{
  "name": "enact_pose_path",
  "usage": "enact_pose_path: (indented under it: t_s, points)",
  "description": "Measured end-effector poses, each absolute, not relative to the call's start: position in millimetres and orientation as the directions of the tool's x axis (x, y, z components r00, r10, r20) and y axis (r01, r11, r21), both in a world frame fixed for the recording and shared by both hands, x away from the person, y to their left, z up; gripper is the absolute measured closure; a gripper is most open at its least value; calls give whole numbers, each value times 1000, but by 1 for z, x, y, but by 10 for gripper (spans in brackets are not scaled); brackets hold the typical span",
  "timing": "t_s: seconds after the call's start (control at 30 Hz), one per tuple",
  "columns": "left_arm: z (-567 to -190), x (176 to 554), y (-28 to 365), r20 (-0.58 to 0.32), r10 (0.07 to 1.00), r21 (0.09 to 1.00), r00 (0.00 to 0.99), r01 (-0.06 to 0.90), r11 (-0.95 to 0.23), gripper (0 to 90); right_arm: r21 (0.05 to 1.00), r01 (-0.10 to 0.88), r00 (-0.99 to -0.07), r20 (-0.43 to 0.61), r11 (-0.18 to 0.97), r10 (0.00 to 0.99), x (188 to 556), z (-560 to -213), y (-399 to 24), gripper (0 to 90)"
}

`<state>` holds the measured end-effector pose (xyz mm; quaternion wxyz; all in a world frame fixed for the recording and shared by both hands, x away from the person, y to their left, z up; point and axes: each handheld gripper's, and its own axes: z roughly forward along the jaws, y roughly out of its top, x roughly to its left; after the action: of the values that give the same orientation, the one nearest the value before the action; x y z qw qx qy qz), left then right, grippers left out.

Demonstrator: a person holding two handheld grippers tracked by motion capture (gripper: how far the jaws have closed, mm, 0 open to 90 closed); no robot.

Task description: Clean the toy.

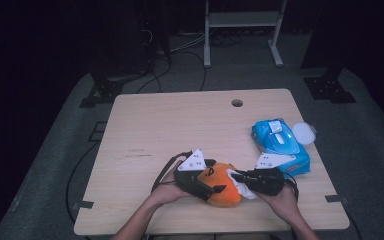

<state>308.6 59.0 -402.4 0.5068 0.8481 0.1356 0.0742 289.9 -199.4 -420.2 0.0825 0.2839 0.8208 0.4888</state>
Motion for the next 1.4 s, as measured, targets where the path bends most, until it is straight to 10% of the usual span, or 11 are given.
enact_pose_path:
  t_s: [0.47,0.83,1.4]
  points:
    - [-431,310,45,20,268,825,963,136,-548,103,832,343,-858,89,436,506,283,-418,-199,806]
    - [-436,301,42,84,285,814,955,99,-572,304,849,352,-821,78,395,565,272,-420,-235,808]
    - [-428,302,53,53,291,871,955,98,-481,382,799,434,-766,85,416,637,288,-440,-268,773]
